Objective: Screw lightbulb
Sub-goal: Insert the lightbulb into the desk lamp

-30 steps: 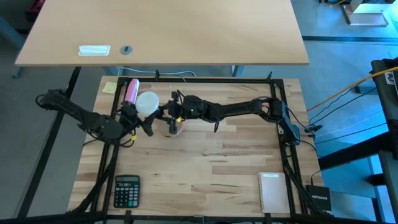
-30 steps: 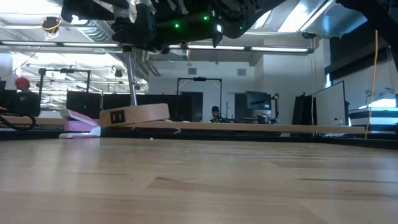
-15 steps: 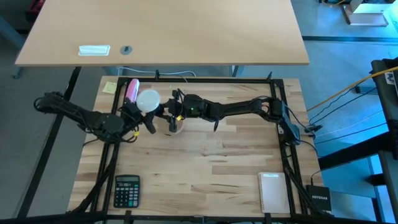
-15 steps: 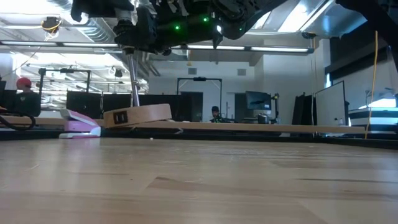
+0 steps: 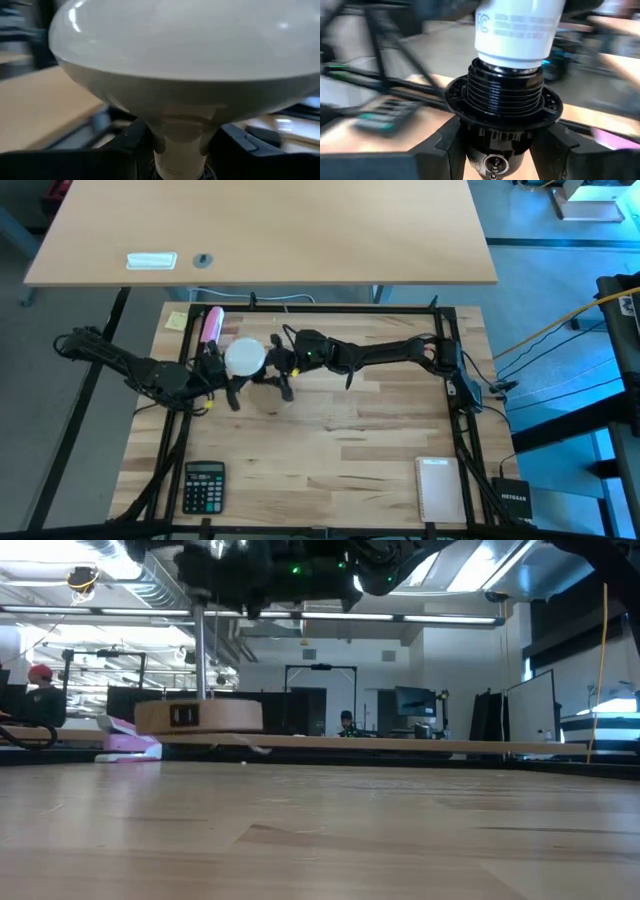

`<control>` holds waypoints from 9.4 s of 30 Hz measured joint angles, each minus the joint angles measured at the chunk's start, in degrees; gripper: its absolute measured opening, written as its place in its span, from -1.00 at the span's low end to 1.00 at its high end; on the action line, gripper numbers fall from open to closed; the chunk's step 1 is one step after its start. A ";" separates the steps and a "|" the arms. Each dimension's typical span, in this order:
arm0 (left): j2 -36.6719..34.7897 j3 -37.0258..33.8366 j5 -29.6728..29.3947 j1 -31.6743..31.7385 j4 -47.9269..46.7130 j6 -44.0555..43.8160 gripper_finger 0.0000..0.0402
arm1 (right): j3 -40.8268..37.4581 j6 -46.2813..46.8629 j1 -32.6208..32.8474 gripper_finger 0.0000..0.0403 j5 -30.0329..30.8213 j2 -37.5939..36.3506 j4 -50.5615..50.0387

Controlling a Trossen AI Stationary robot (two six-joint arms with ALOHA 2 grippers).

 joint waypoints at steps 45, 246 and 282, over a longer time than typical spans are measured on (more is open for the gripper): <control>-7.47 -0.13 24.37 2.17 -9.51 3.14 0.59 | 2.56 -0.54 0.76 -0.15 -5.54 -5.06 -11.05; -0.12 -0.09 9.75 5.72 18.12 16.20 0.57 | 1.79 -12.34 2.71 -0.16 33.82 -12.81 -19.00; 4.62 0.05 23.46 10.17 22.10 18.32 -0.25 | 1.60 -10.39 4.99 -0.16 16.28 -10.44 -15.26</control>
